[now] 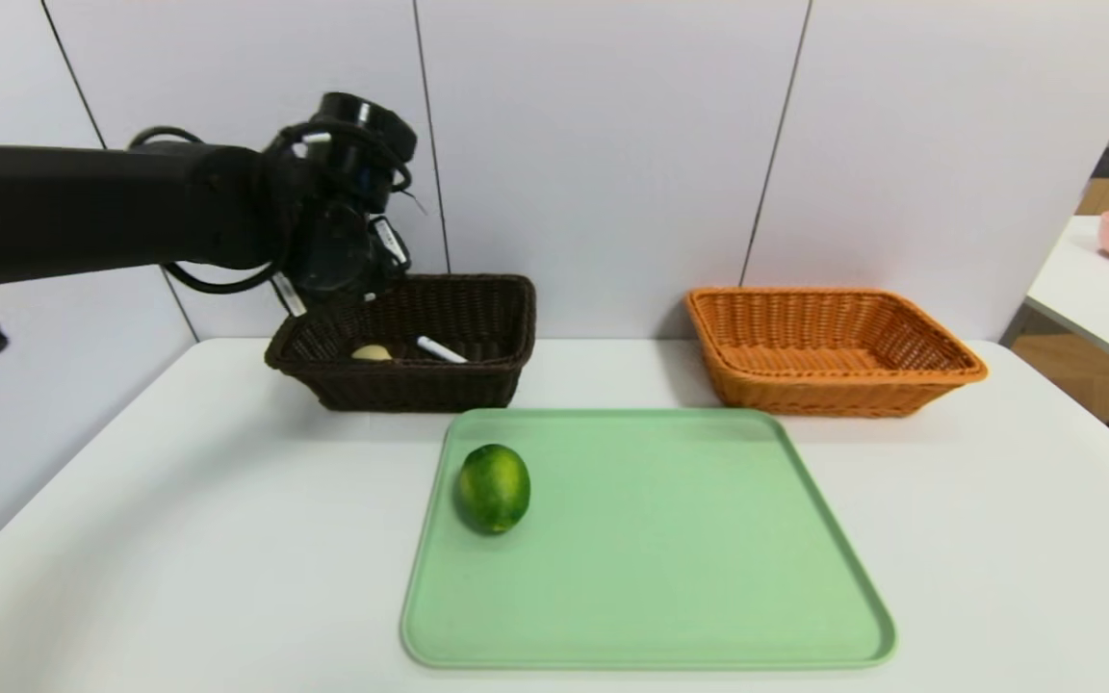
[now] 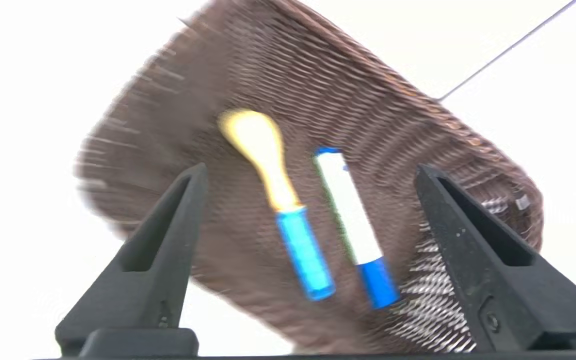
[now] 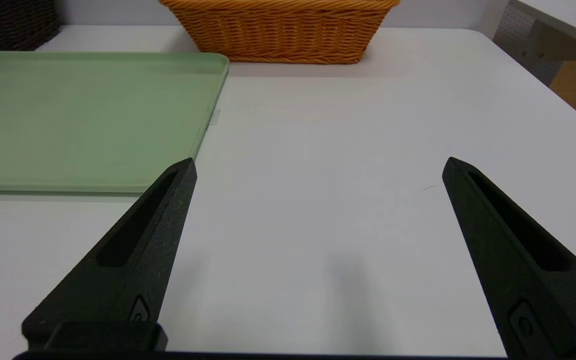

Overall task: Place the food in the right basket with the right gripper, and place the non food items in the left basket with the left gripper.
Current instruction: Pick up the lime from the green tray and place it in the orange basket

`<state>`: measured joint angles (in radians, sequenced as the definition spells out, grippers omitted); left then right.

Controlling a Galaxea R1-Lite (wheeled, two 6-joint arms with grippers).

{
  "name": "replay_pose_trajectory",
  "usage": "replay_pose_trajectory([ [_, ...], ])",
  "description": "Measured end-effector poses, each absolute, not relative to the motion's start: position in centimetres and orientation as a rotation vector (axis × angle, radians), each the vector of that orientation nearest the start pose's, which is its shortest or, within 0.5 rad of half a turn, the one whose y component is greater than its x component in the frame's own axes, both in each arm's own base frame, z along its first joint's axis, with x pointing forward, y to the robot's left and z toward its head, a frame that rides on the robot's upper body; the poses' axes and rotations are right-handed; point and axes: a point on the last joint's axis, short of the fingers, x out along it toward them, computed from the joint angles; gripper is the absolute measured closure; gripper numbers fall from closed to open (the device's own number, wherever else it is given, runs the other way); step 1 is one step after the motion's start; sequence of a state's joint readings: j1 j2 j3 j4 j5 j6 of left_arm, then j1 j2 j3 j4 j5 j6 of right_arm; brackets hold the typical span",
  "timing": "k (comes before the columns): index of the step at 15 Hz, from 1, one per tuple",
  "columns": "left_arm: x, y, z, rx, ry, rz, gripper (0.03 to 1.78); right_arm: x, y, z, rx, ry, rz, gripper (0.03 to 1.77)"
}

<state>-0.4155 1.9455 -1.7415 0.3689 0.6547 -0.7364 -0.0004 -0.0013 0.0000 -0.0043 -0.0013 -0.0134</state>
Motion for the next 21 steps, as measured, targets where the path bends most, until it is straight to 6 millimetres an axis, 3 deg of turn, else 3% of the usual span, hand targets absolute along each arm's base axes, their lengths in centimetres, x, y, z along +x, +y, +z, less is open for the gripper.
replay_pose_trajectory([
  [5, 26.8, -8.8, 29.8, -0.233, 0.371, 0.36, 0.22, -2.3, 0.0, 7.6, -0.013, -0.006, -0.001, 0.1],
  [10, 16.2, -4.6, 29.8, -0.07, 0.346, 0.22, 0.16, -2.3, 0.0, 7.6, -0.013, -0.005, -0.002, 0.1],
  [15, 7.1, -1.4, 26.2, 0.071, 0.27, 0.093, 0.14, -2.3, 0.0, 7.6, -0.013, -0.005, -0.002, 0.1],
  [21, 1.0, 0.2, 20.4, 0.178, 0.097, -0.031, 0.12, -2.3, 0.0, 7.6, -0.014, -0.005, -0.003, 0.1],
])
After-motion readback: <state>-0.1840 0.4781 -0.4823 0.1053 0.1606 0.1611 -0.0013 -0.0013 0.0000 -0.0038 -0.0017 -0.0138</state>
